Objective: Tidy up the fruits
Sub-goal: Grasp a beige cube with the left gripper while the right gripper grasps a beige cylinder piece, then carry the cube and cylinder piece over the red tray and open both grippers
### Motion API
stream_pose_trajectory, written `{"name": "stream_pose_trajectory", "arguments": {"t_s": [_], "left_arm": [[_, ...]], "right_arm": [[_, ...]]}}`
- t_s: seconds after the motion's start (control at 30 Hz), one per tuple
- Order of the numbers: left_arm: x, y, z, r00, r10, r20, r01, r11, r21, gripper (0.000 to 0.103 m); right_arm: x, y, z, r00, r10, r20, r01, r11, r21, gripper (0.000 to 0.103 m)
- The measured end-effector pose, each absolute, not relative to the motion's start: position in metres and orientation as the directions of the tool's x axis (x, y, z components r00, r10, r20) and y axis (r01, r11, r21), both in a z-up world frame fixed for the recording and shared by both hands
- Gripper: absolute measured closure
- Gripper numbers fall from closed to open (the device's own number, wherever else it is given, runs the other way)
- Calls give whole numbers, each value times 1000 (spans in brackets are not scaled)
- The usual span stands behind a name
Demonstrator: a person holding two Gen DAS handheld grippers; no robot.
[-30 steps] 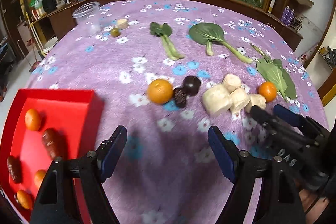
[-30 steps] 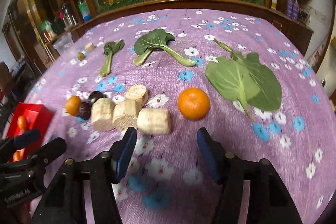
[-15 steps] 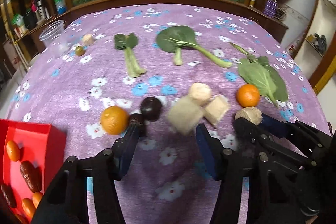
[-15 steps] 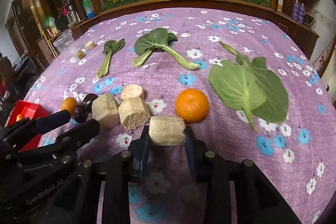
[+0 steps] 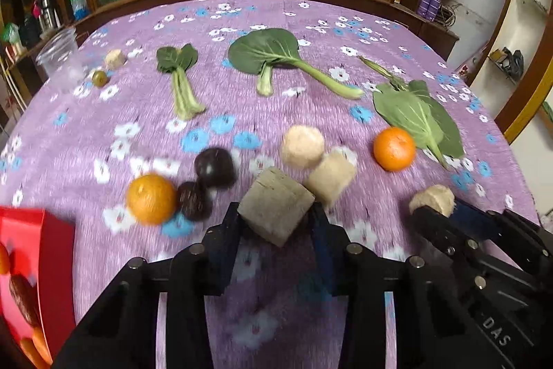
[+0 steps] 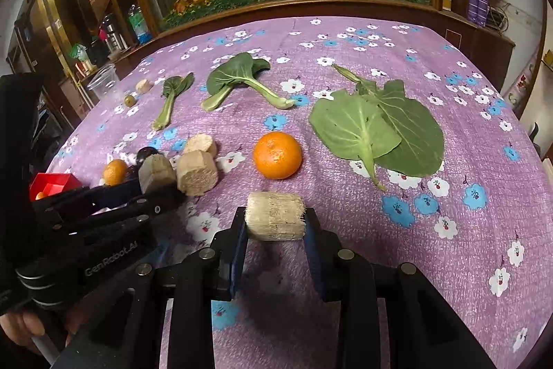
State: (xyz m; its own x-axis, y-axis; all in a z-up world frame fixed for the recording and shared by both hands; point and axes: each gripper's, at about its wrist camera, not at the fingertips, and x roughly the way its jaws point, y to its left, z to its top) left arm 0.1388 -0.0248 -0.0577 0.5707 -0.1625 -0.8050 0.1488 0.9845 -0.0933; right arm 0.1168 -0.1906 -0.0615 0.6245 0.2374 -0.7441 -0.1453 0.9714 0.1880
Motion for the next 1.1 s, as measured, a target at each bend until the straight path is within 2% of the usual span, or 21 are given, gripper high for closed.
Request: {"name": "stream_pose_trajectory", "arguments": {"t_s": [0.5,0.73,1.1], "left_arm": [[31,24,-40,598,-198,-777,107,980,-167,65],[-8,54,-32,629,-142,-764,50,988,-143,65],[-49,131,-3,699,-7,-715,-142,979,-149,65]], "right_arm": [[43,-165,-46,629,263,-731,-196,964,178,69],[12,-138,-42,621,288,-729,-229,956,182,69],[-7,-65,-24,609,357,-708,-365,919,149,69]]}}
